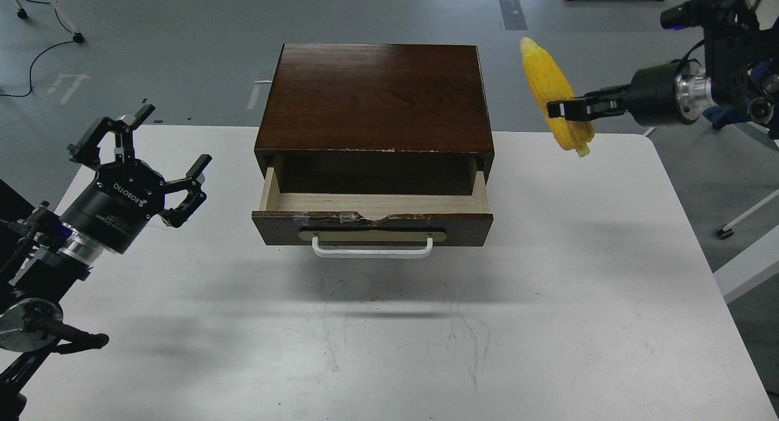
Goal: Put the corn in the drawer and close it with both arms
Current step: 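Lift the corn with the right gripper and carry it over the open drawer, then open the right gripper to drop the corn into the drawer, then withdraw the right gripper away from the chest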
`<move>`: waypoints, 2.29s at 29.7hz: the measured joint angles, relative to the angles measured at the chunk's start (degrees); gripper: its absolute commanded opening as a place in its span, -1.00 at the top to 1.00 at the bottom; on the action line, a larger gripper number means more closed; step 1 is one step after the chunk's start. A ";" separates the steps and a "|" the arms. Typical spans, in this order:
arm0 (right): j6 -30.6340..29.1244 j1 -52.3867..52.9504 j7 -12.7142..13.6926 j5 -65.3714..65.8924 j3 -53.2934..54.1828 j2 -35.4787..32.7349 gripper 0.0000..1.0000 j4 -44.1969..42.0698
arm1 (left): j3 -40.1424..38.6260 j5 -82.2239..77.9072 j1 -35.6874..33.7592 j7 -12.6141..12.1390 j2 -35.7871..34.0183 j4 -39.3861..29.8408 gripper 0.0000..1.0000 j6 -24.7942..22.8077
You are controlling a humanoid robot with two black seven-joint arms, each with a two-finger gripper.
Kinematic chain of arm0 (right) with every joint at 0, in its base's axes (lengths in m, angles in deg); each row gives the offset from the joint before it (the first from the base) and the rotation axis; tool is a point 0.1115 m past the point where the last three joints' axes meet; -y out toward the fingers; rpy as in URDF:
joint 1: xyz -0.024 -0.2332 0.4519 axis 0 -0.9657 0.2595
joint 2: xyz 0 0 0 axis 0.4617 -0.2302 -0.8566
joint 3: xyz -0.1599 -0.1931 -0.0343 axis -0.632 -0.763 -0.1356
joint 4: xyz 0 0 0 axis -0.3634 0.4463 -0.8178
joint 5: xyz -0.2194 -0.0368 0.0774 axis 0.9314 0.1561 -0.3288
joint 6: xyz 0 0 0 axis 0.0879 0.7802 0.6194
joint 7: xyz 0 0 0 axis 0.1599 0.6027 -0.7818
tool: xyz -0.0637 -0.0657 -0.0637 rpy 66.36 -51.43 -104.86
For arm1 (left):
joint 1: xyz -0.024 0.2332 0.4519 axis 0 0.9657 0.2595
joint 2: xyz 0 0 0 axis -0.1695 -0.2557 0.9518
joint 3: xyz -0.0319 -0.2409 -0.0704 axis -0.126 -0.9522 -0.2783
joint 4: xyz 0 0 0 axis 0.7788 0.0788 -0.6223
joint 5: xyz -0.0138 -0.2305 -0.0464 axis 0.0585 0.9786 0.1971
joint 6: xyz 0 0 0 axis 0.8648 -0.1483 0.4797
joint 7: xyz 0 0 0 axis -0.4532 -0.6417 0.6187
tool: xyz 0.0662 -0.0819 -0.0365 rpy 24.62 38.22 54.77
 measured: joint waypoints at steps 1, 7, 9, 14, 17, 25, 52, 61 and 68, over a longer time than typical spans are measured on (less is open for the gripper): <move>0.00 1.72 0.00 0.00 -0.66 1.61 0.66 0.66 | -0.02 0.04 0.00 0.01 -0.14 -0.05 -0.97 0.00; 0.23 7.80 0.00 0.35 -4.26 10.53 0.65 4.84 | -0.14 0.11 0.00 0.02 -0.88 -0.16 -0.97 0.00; 0.32 8.90 0.00 0.78 -5.13 12.79 0.65 5.73 | -0.28 0.13 0.05 0.02 -0.96 -0.16 -0.97 0.00; 1.17 11.28 -0.01 5.11 -8.37 17.78 0.65 7.04 | -0.38 0.16 0.10 0.02 -1.23 -0.16 -0.97 0.00; 2.90 11.62 -0.01 8.35 -9.93 19.70 0.63 7.17 | -0.38 0.16 0.16 0.02 -1.26 -0.16 -0.97 0.00; 5.75 12.53 -0.01 11.55 -12.46 24.18 -0.30 7.20 | -0.43 0.16 0.18 0.02 -1.27 -0.15 -0.97 0.00; 6.16 13.93 0.00 -0.55 -12.41 13.58 -0.95 7.60 | -0.78 0.16 -2.01 0.23 -1.94 6.59 -0.97 0.00; 6.16 2.72 0.01 -21.63 -5.90 -5.62 -0.97 8.95 | -1.07 4.60 -5.53 1.21 -1.64 15.44 -0.97 0.00; 7.23 -24.14 0.00 -29.40 16.41 -15.93 -0.97 7.74 | -0.88 5.81 -8.20 1.60 -1.46 16.86 -0.97 0.00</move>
